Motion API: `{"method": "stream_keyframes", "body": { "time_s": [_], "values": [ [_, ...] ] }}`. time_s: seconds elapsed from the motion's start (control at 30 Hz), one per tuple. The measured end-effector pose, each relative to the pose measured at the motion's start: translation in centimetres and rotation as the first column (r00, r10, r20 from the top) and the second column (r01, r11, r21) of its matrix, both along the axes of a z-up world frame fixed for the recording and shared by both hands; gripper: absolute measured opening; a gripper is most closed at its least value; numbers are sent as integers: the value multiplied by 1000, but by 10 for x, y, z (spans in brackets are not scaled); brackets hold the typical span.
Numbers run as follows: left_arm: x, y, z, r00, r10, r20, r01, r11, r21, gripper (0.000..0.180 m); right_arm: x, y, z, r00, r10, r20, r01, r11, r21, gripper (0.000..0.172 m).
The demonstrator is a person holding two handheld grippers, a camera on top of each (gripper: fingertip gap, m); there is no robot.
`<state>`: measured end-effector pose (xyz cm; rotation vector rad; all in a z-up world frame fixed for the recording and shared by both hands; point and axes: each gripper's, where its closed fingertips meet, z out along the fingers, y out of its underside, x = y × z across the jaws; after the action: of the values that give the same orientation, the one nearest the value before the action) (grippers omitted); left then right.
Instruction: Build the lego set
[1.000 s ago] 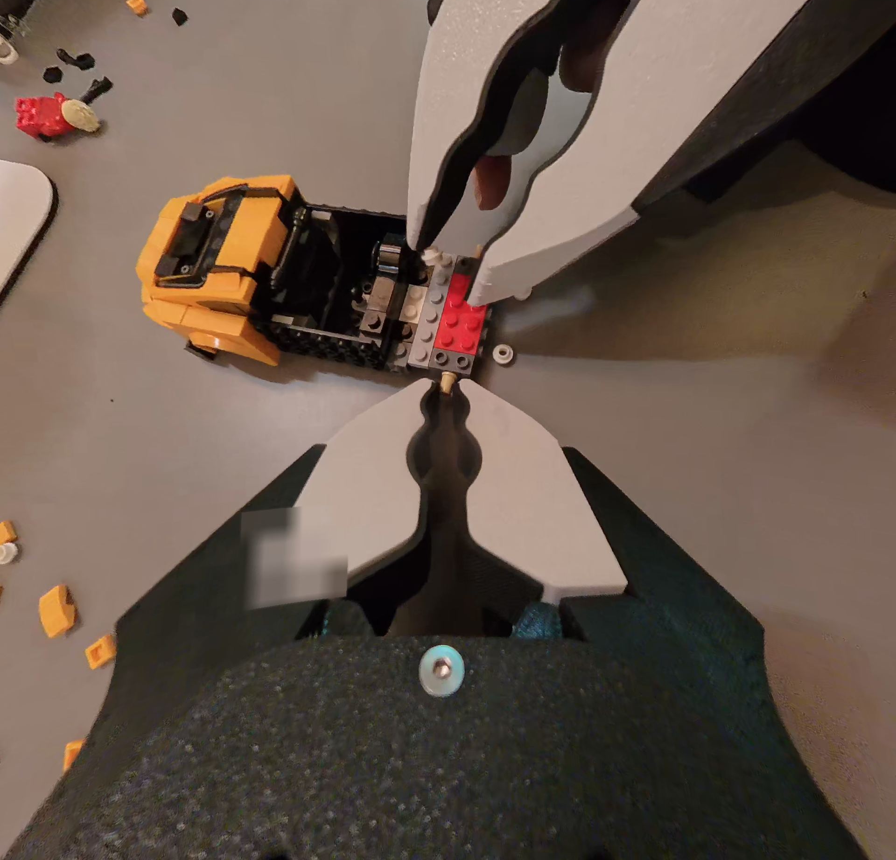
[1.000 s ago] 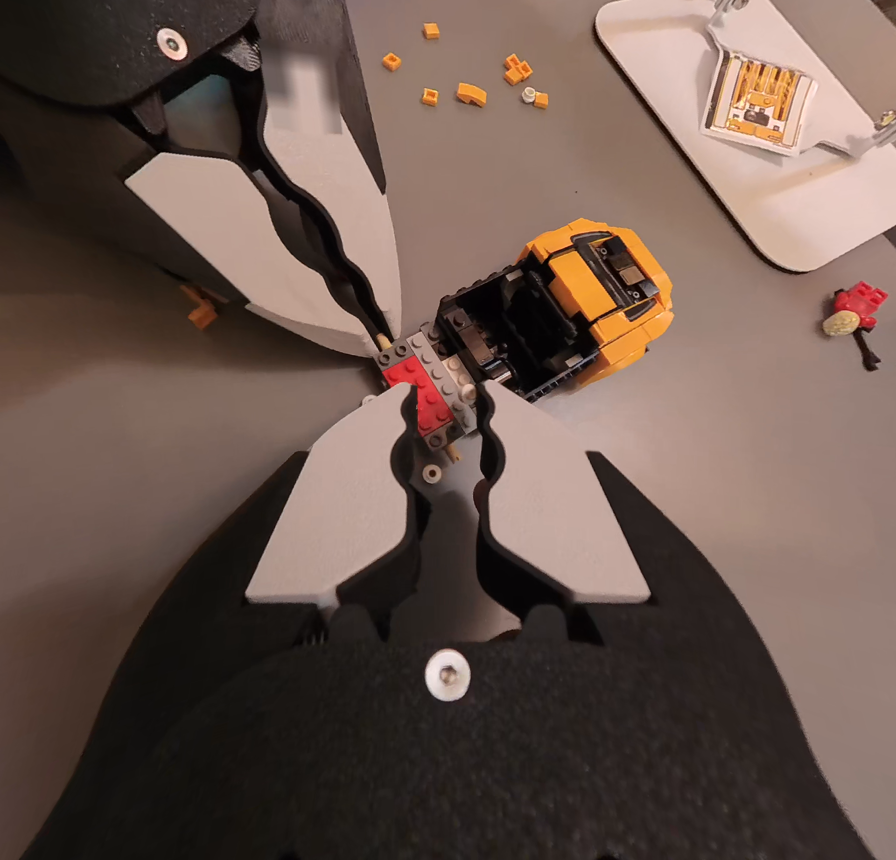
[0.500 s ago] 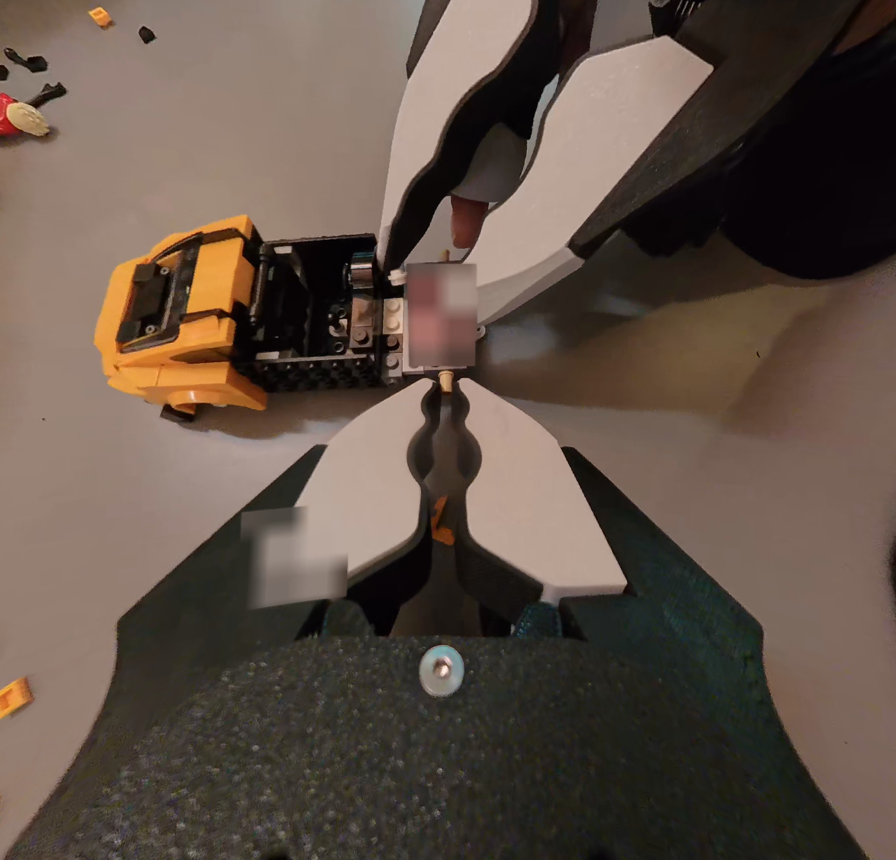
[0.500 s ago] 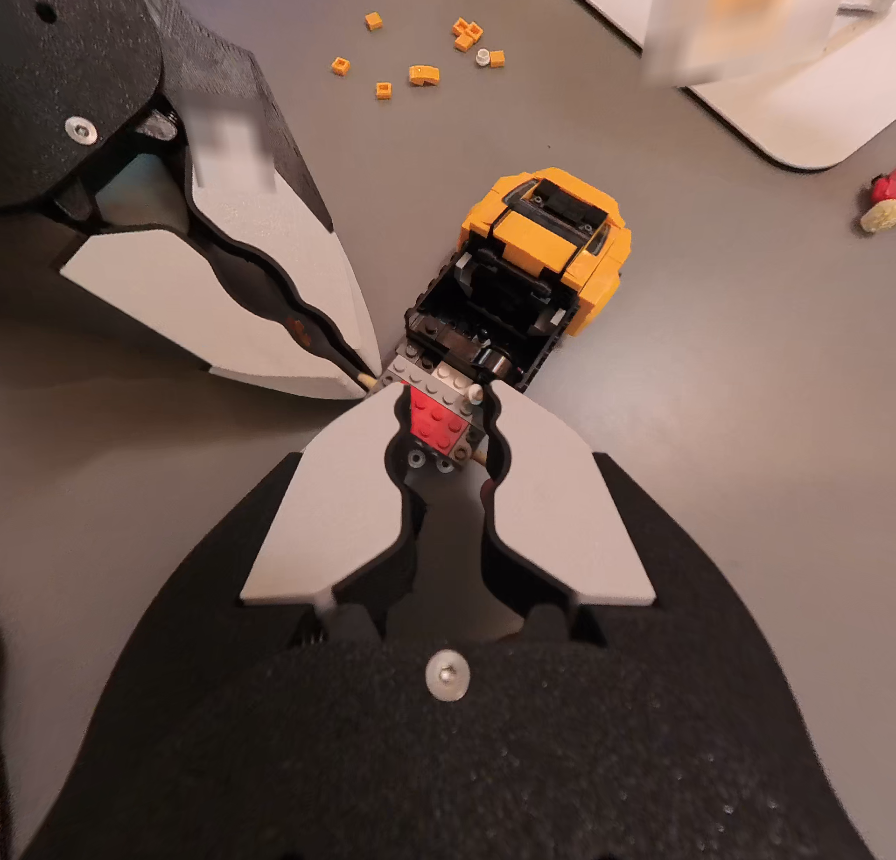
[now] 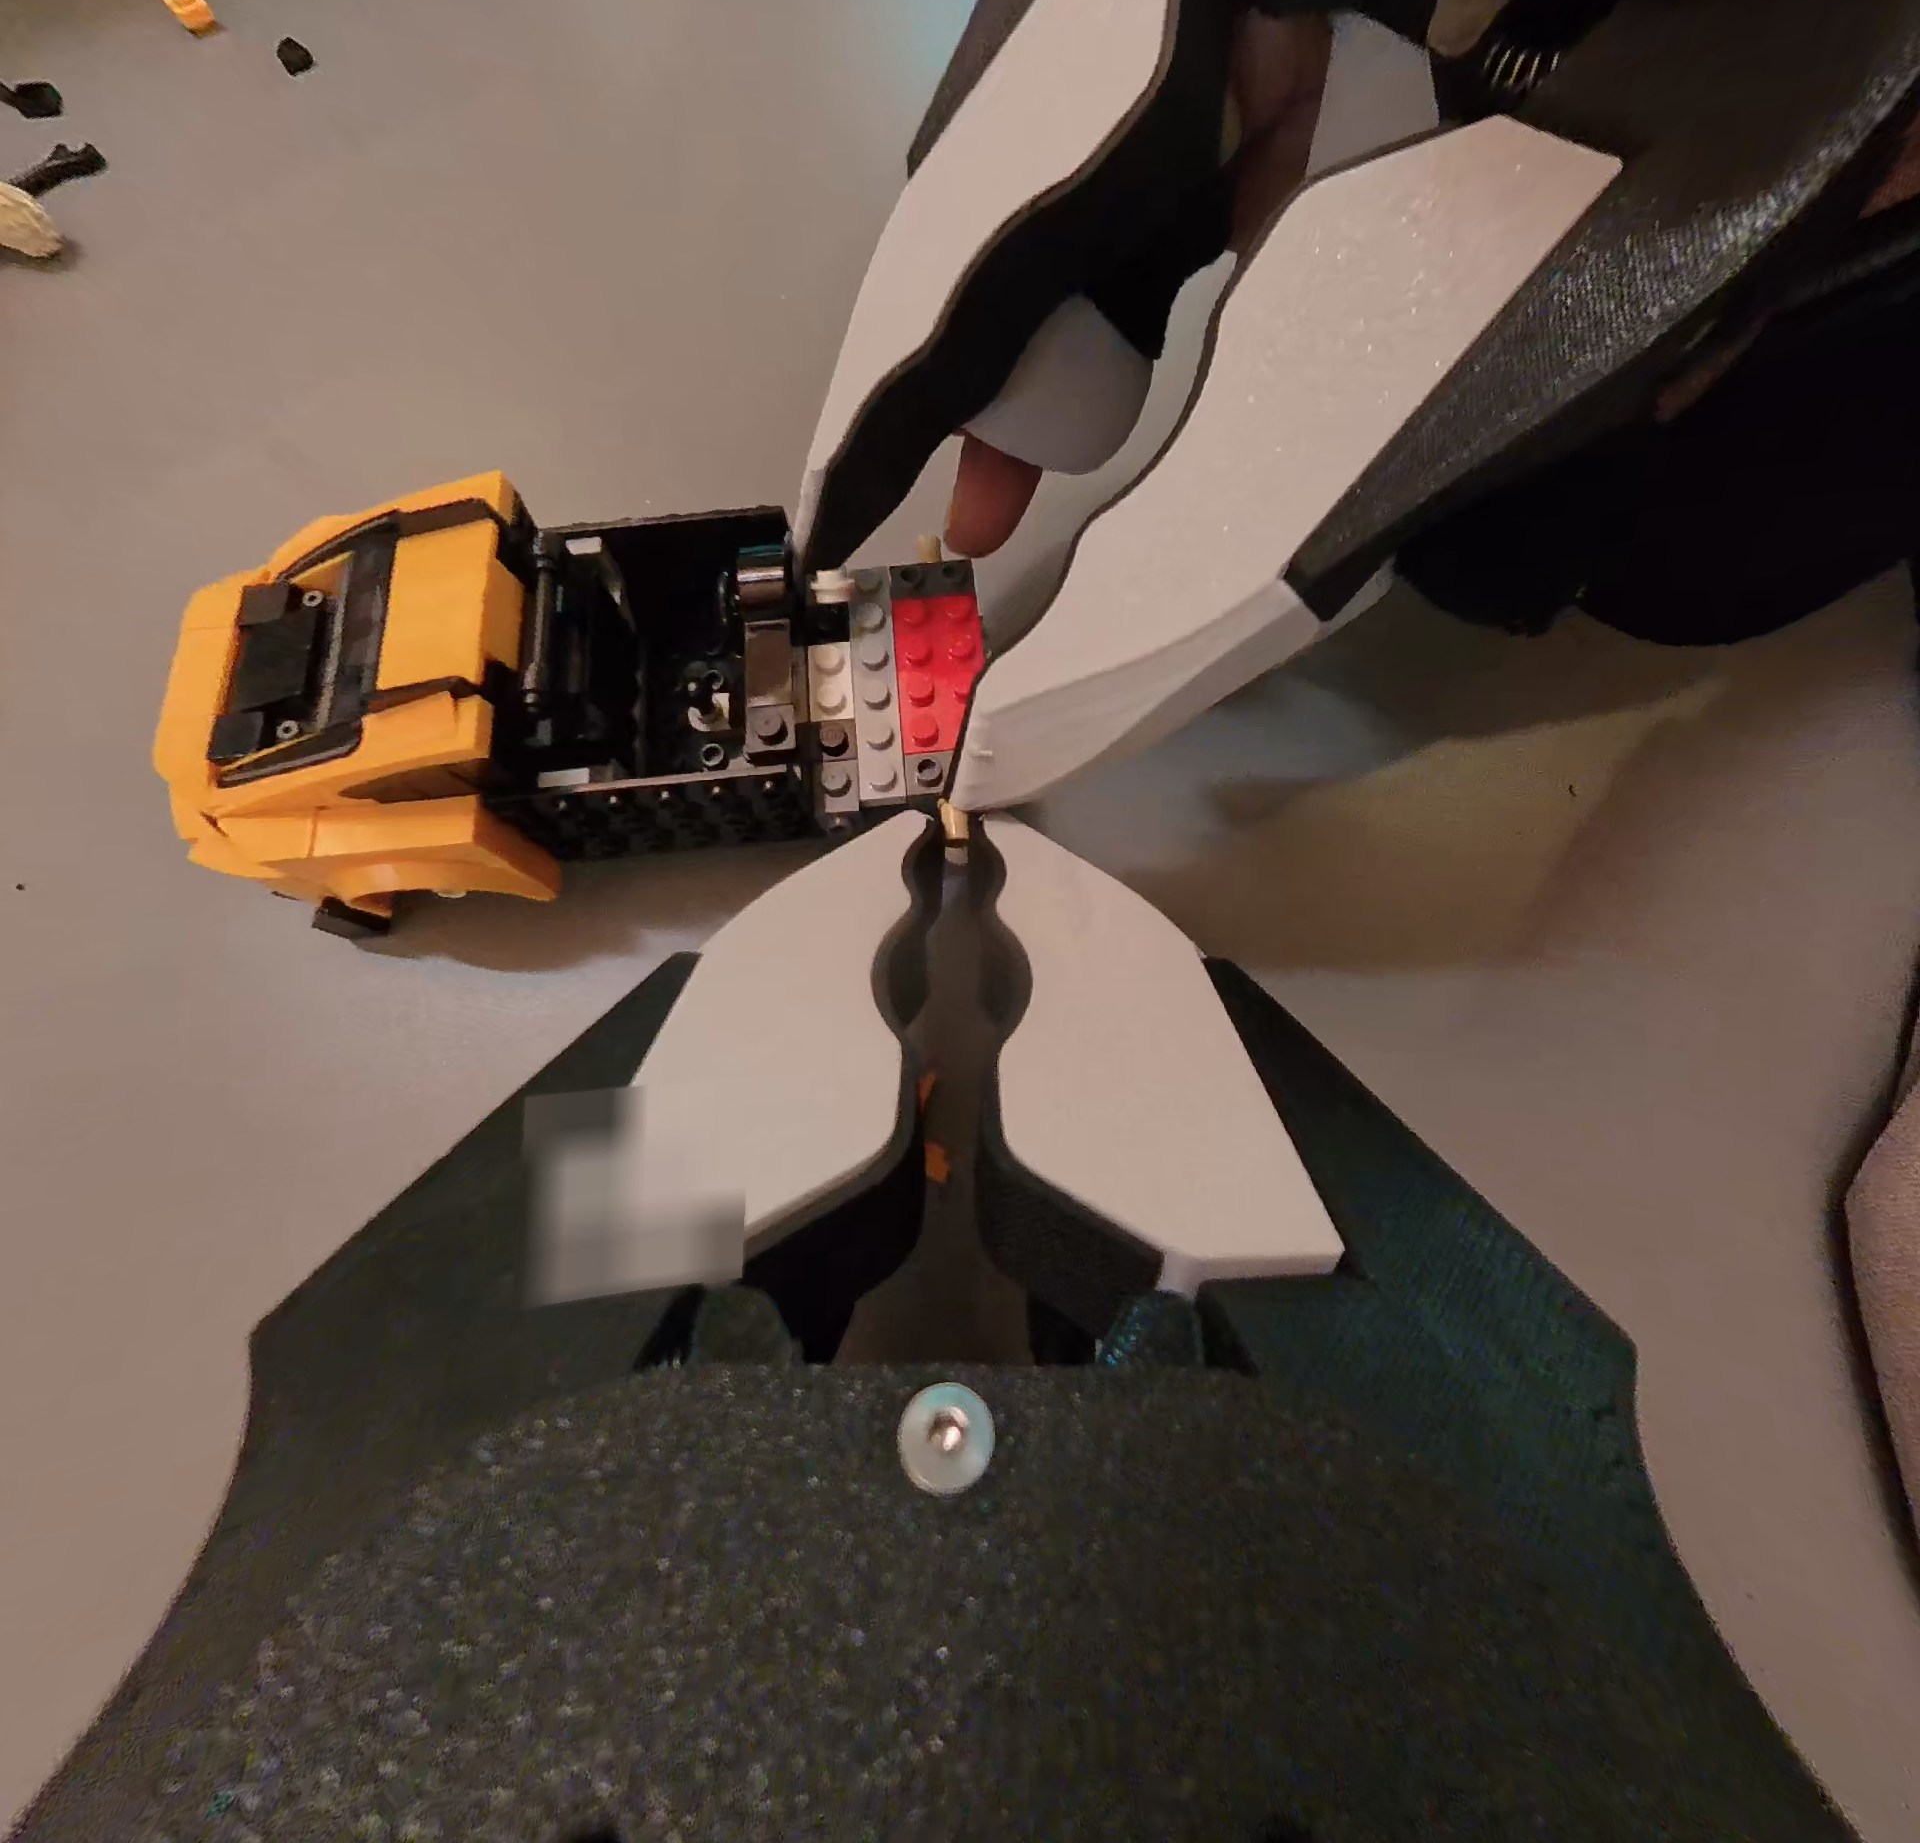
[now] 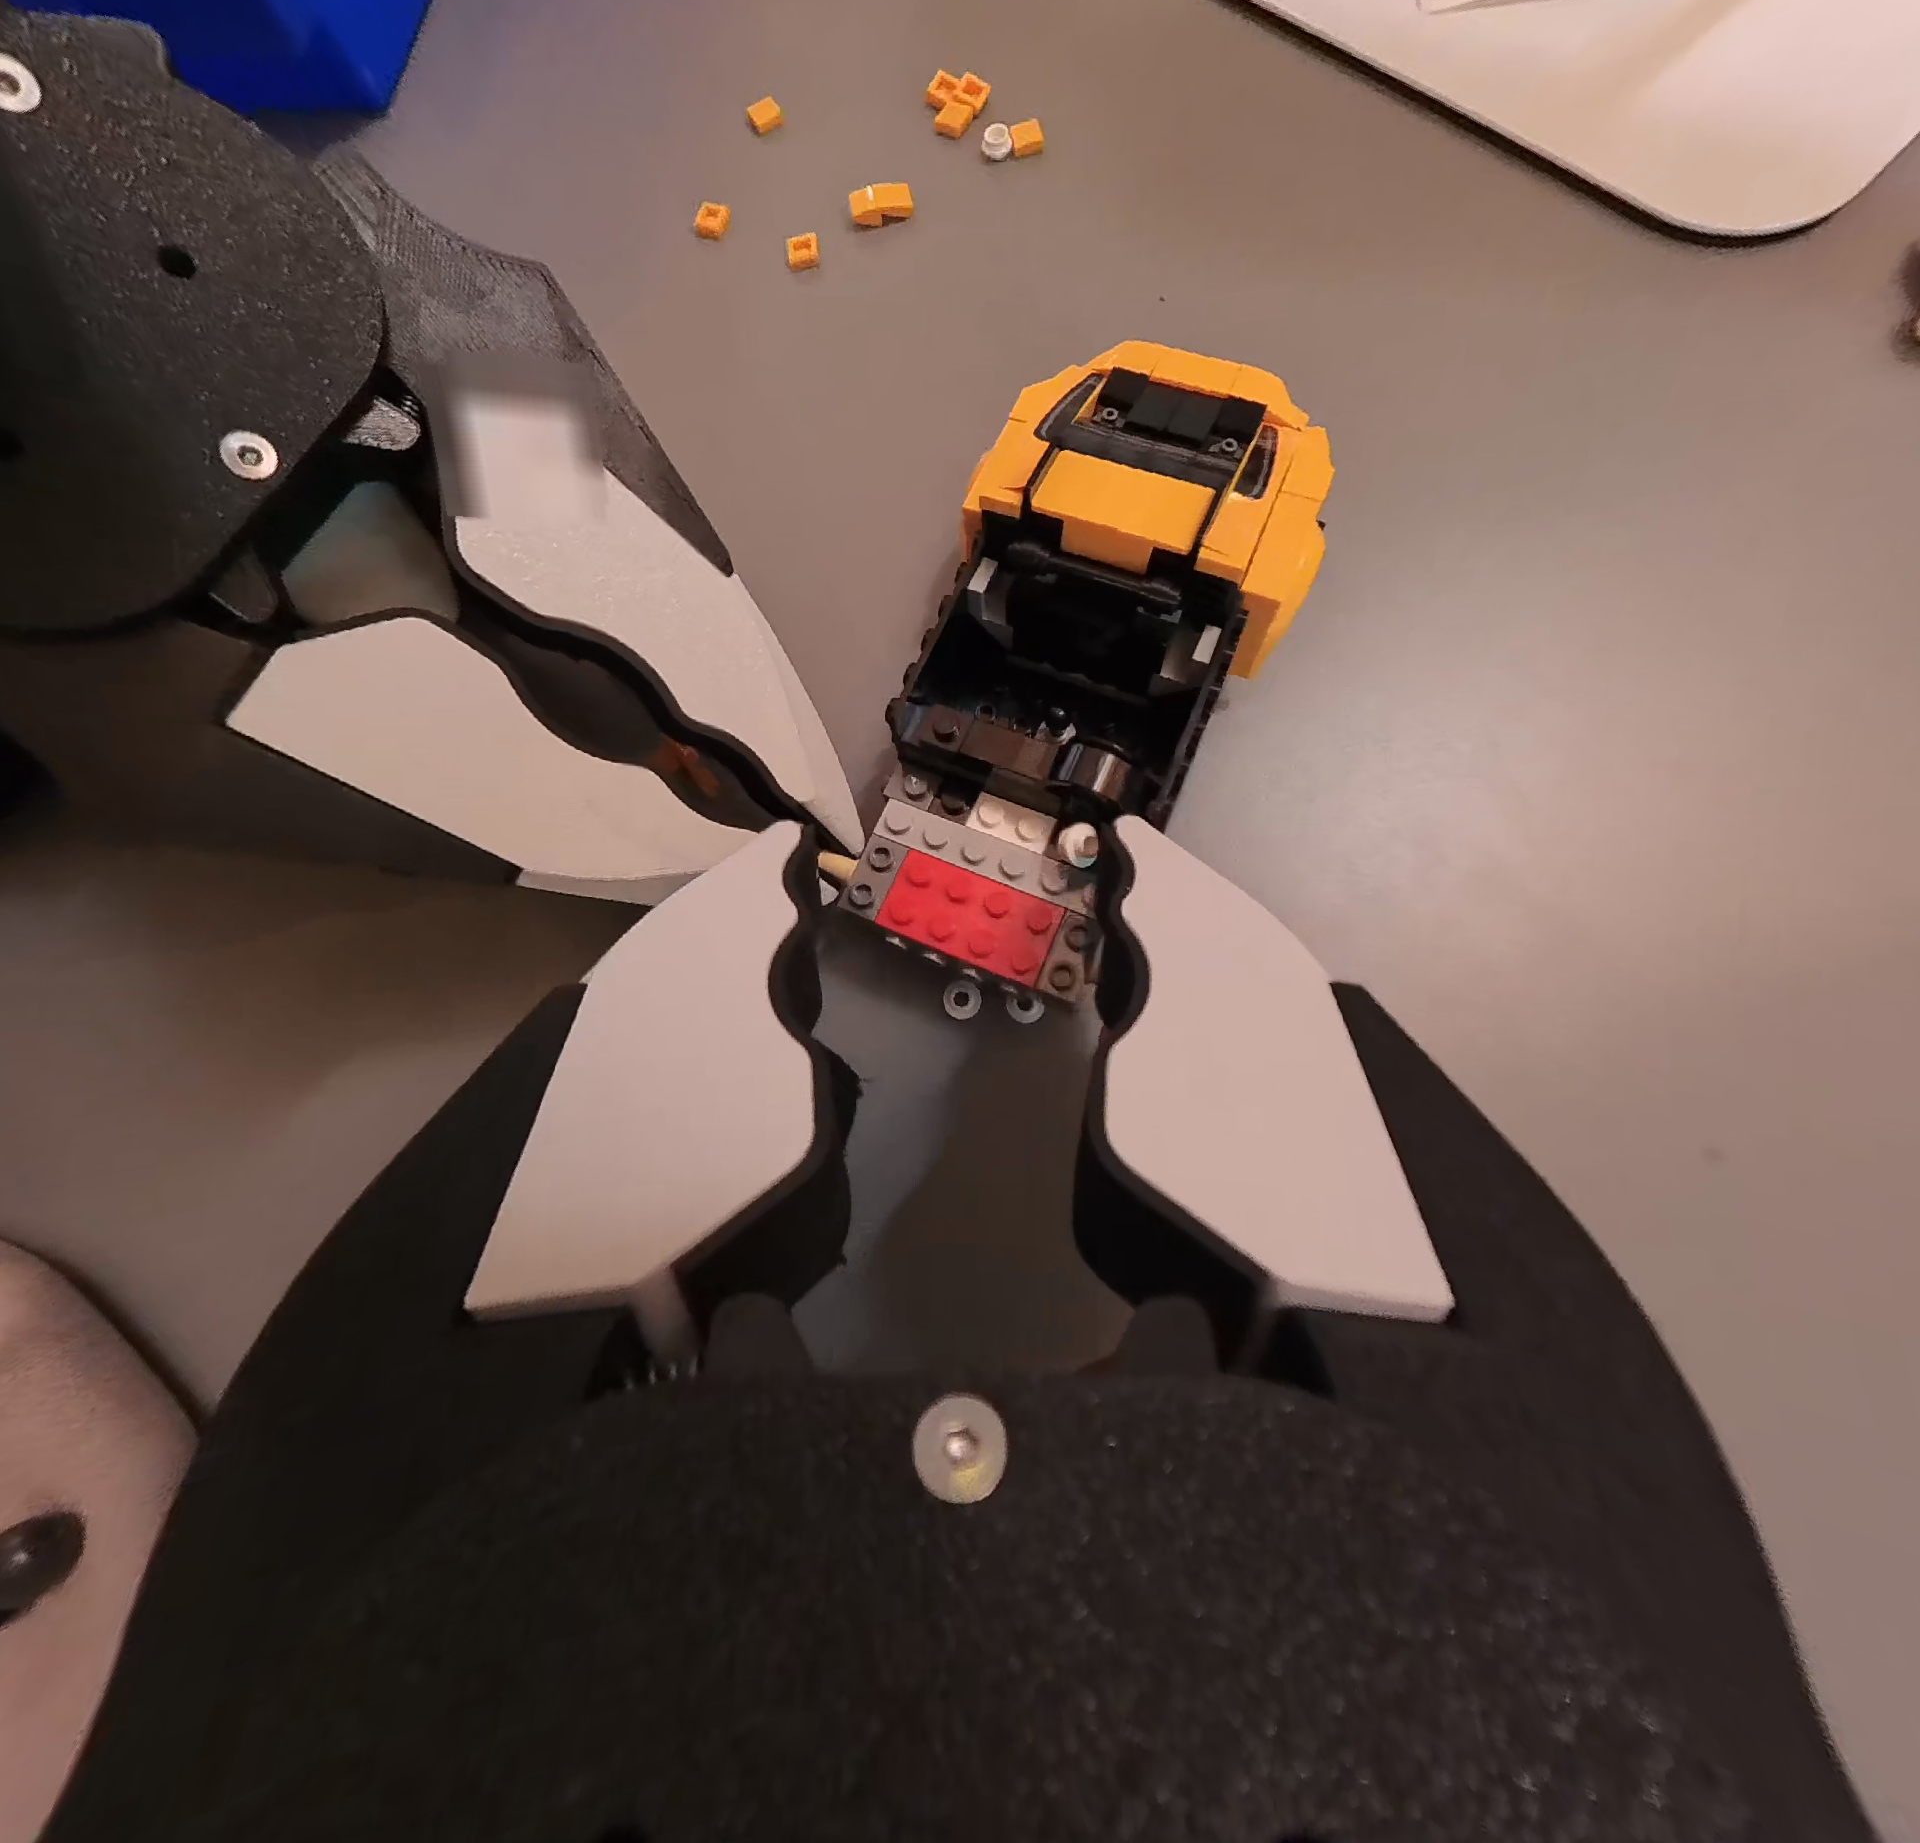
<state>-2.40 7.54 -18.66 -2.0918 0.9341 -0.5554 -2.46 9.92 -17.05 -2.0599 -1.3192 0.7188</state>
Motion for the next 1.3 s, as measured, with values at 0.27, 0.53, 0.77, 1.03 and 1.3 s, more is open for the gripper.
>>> {"method": "stream_keyframes", "body": {
  "time_s": [0.27,0.53,0.77,1.03,1.3],
  "values": [
    [0,-1,-1,1000,-7,3,7,1000,-6,4,-5,-11,5,988,41,-148,-60,990,-125,63],
    [-2,-2,0,1000,-9,14,9,1000,-13,5,-1,-15,9,978,153,-145,-158,987,-24,67],
    [-1,-2,-1,1000,-11,5,11,1000,-3,4,8,6,14,991,62,-117,-61,998,15,29],
    [5,-2,-1,1000,-4,-17,4,1000,18,4,10,13,0,993,-71,-99,65,996,-62,15],
    [11,-2,-4,999,3,-43,-2,1000,19,5,12,15,-5,992,-114,-63,110,992,-56,8]
  ]
}}
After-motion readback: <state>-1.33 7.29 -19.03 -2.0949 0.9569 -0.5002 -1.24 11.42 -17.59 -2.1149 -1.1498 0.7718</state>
